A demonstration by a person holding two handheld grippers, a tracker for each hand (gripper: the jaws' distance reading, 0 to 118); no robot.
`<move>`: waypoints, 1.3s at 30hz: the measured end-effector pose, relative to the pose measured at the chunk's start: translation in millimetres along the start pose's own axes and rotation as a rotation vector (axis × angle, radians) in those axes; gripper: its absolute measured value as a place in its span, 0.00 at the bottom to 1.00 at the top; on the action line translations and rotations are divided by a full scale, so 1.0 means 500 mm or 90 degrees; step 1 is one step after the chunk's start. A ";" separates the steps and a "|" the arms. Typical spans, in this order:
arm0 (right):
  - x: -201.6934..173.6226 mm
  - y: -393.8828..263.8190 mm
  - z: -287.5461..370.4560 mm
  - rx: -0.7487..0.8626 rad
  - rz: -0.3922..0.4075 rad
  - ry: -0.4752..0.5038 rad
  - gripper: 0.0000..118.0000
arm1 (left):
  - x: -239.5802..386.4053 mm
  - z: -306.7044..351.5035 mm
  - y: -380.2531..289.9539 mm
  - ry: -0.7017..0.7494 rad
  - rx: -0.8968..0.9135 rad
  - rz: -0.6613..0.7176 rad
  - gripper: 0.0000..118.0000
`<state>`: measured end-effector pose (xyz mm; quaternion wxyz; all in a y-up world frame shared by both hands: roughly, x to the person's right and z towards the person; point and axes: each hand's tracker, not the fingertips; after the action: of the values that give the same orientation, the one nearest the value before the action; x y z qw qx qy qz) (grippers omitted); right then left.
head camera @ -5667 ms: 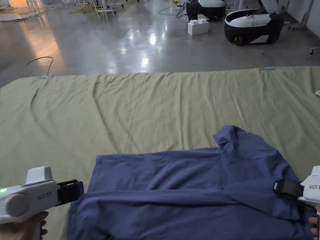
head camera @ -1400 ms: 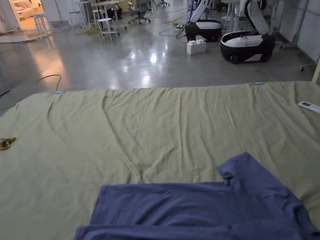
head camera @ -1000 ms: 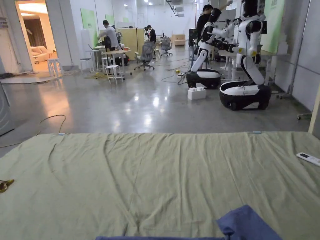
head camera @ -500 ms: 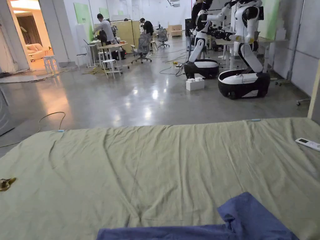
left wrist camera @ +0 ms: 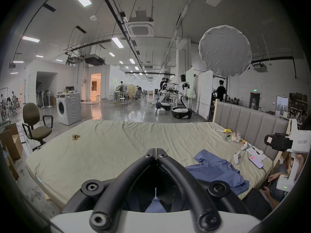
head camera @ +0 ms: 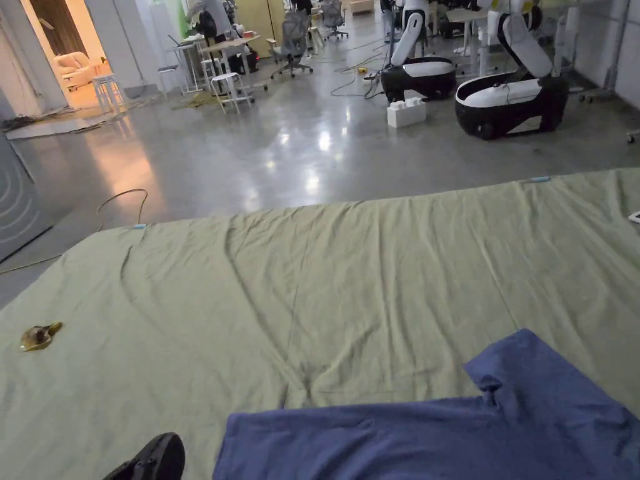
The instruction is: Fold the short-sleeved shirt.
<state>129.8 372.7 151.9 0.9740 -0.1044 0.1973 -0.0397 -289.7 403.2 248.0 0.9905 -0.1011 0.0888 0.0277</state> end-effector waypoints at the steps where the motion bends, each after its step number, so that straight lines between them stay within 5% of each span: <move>1: -0.002 0.001 -0.006 -0.008 -0.001 -0.001 0.00 | -0.012 -0.024 -0.005 -0.002 -0.020 0.002 0.00; 4: 0.007 -0.013 -0.023 -0.034 -0.015 0.004 0.00 | -0.049 -0.119 -0.045 -0.009 -0.096 0.004 0.00; 7: 0.011 -0.032 -0.033 -0.064 -0.012 -0.002 0.00 | -0.103 -0.246 -0.097 -0.047 -0.178 0.093 0.02; 9: 0.016 -0.042 -0.041 -0.088 -0.011 -0.008 0.00 | -0.140 -0.350 -0.126 -0.084 -0.246 0.140 0.20; 11: 0.026 -0.056 -0.054 -0.118 -0.027 -0.012 0.00 | -0.166 -0.457 -0.160 -0.071 -0.261 0.132 0.54; 12: 0.031 -0.062 -0.060 -0.135 -0.035 -0.014 0.00 | -0.180 -0.511 -0.176 -0.029 -0.276 0.099 0.57; 19: 0.067 -0.089 -0.073 -0.167 -0.068 -0.048 0.00 | -0.202 -0.702 -0.254 0.052 -0.454 0.074 0.56; 21: 0.079 -0.102 -0.073 -0.173 -0.079 -0.057 0.00 | -0.201 -0.713 -0.276 0.045 -0.460 0.070 0.48; 23: 0.091 -0.112 -0.079 -0.187 -0.105 -0.056 0.00 | -0.191 -0.726 -0.300 0.027 -0.513 0.035 0.23; 26: 0.094 -0.122 -0.092 -0.203 -0.119 -0.057 0.00 | -0.160 -0.728 -0.318 0.027 -0.508 -0.025 0.19; 32: 0.110 -0.118 -0.122 -0.192 -0.146 -0.054 0.00 | -0.155 -0.762 -0.321 0.041 -0.559 -0.007 0.08; 35: 0.137 -0.096 -0.184 -0.181 -0.115 -0.036 0.01 | -0.158 -0.778 -0.320 0.046 -0.577 -0.013 0.08; 37: 0.175 -0.077 -0.267 -0.212 -0.080 -0.027 0.12 | -0.159 -0.790 -0.318 0.042 -0.598 -0.019 0.08; 39: 0.217 -0.071 -0.351 -0.264 -0.081 -0.015 0.43 | -0.161 -0.797 -0.316 0.044 -0.609 -0.015 0.08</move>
<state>159.1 292.5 -39.2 0.9295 -0.3151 0.1827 -0.0583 -425.3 163.7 -90.8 0.8297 -0.5472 0.0981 0.0507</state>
